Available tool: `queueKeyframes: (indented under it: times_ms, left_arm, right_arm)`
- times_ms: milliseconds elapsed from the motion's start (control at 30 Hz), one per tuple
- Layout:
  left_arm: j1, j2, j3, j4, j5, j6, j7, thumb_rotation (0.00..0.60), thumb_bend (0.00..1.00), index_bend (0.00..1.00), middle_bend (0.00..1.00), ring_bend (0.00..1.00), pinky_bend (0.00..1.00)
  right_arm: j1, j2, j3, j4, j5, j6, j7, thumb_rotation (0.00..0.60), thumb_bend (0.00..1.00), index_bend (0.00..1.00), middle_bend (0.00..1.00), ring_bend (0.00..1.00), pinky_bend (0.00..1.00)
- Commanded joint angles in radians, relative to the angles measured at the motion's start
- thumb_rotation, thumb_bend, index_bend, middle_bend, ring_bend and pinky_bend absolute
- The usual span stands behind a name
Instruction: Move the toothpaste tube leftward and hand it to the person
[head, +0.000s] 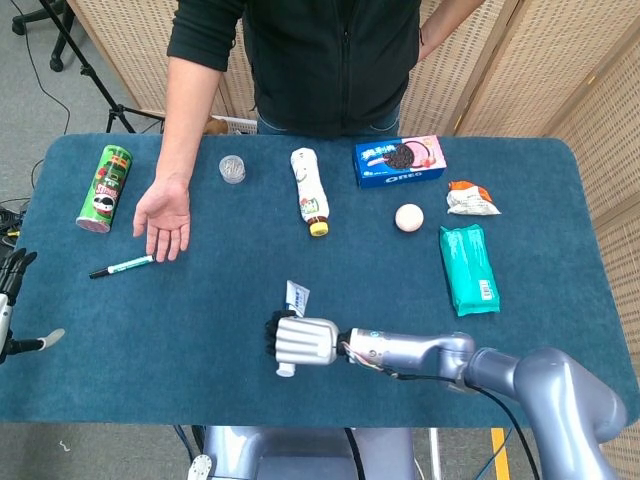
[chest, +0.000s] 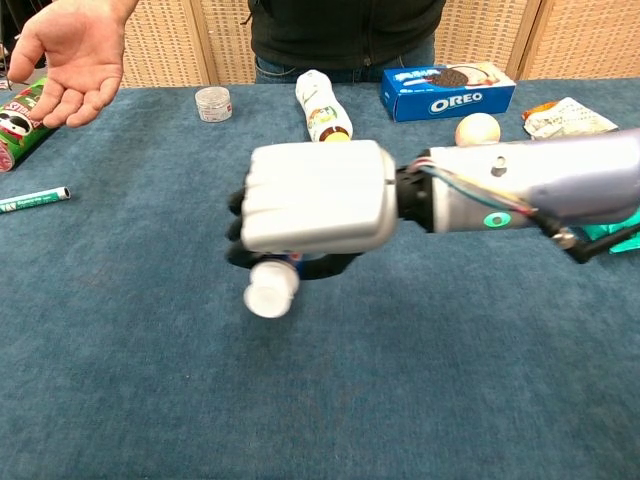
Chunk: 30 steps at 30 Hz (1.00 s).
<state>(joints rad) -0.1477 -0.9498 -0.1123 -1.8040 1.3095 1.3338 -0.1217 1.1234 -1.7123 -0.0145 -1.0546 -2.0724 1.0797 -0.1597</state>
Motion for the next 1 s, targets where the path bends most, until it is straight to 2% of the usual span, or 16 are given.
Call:
queueKeyframes:
  times_ms: [33, 133, 167, 200, 233, 267, 333, 367, 400, 567, 733, 900, 1000]
  left_arm:
    - [-0.005, 0.001, -0.001, 0.002, -0.007, -0.008, 0.001, 0.6, 0.0, 0.0, 0.0, 0.0, 0.0]
    - [-0.006, 0.0, 0.0, 0.001, -0.011, -0.011, 0.008, 0.6, 0.0, 0.0, 0.0, 0.0, 0.0]
    - [-0.007, -0.001, 0.0, 0.0, -0.013, -0.011, 0.01, 0.6, 0.0, 0.0, 0.0, 0.0, 0.0]
    - [-0.008, -0.002, 0.0, 0.0, -0.014, -0.013, 0.013, 0.6, 0.0, 0.0, 0.0, 0.0, 0.0]
    - [-0.009, -0.003, 0.0, 0.0, -0.015, -0.014, 0.015, 0.6, 0.0, 0.0, 0.0, 0.0, 0.0]
    - [-0.01, -0.003, 0.0, 0.001, -0.017, -0.016, 0.016, 0.6, 0.0, 0.0, 0.0, 0.0, 0.0]
    - [-0.011, -0.004, 0.0, 0.003, -0.021, -0.02, 0.018, 0.6, 0.0, 0.0, 0.0, 0.0, 0.0]
    - [-0.012, -0.005, -0.001, 0.005, -0.024, -0.022, 0.018, 0.6, 0.0, 0.0, 0.0, 0.0, 0.0]
    - [-0.013, -0.005, -0.002, 0.005, -0.028, -0.023, 0.019, 0.6, 0.0, 0.0, 0.0, 0.0, 0.0]
    - [-0.016, -0.008, -0.002, 0.009, -0.031, -0.026, 0.024, 0.6, 0.0, 0.0, 0.0, 0.0, 0.0]
    - [-0.017, -0.018, 0.006, 0.007, -0.007, -0.016, 0.047, 0.6, 0.0, 0.0, 0.0, 0.0, 0.0]
    - [-0.027, -0.024, 0.02, 0.047, 0.111, 0.006, -0.009, 0.6, 0.0, 0.0, 0.0, 0.0, 0.0]
    - [-0.052, -0.039, 0.048, 0.118, 0.256, 0.021, -0.059, 0.6, 0.0, 0.0, 0.0, 0.0, 0.0]
  right_arm:
    - [0.019, -0.083, 0.054, 0.026, 0.044, -0.018, -0.07, 0.6, 1.0, 0.68, 0.57, 0.44, 0.55]
    - [0.014, -0.134, 0.07, 0.056, 0.079, -0.027, -0.09, 0.6, 1.0, 0.68, 0.55, 0.43, 0.55]
    - [0.01, -0.154, 0.074, 0.071, 0.094, -0.032, -0.1, 0.6, 0.98, 0.64, 0.5, 0.4, 0.55]
    - [-0.001, -0.168, 0.081, 0.081, 0.122, -0.054, -0.125, 0.6, 0.89, 0.57, 0.44, 0.35, 0.54]
    - [-0.015, -0.177, 0.09, 0.078, 0.153, -0.084, -0.163, 0.6, 0.63, 0.39, 0.29, 0.22, 0.47]
    - [-0.031, -0.181, 0.103, 0.062, 0.19, -0.116, -0.216, 0.6, 0.33, 0.19, 0.15, 0.1, 0.34]
    - [-0.057, -0.179, 0.127, 0.01, 0.242, -0.147, -0.3, 0.6, 0.02, 0.01, 0.0, 0.0, 0.14]
    - [-0.071, -0.173, 0.137, -0.027, 0.263, -0.148, -0.333, 0.6, 0.0, 0.0, 0.0, 0.0, 0.08]
    - [-0.085, -0.163, 0.144, -0.063, 0.28, -0.143, -0.357, 0.6, 0.0, 0.0, 0.0, 0.0, 0.07]
    - [-0.127, -0.081, 0.148, -0.219, 0.296, -0.101, -0.433, 0.6, 0.0, 0.0, 0.0, 0.0, 0.06]
    - [-0.225, 0.122, 0.108, -0.445, 0.29, -0.019, -0.527, 0.6, 0.0, 0.0, 0.0, 0.0, 0.06]
    - [-0.347, 0.301, 0.079, -0.57, 0.317, 0.104, -0.538, 0.6, 0.0, 0.0, 0.0, 0.0, 0.06]
    - [-0.453, 0.419, 0.061, -0.597, 0.358, 0.22, -0.48, 0.6, 0.0, 0.0, 0.0, 0.0, 0.06]
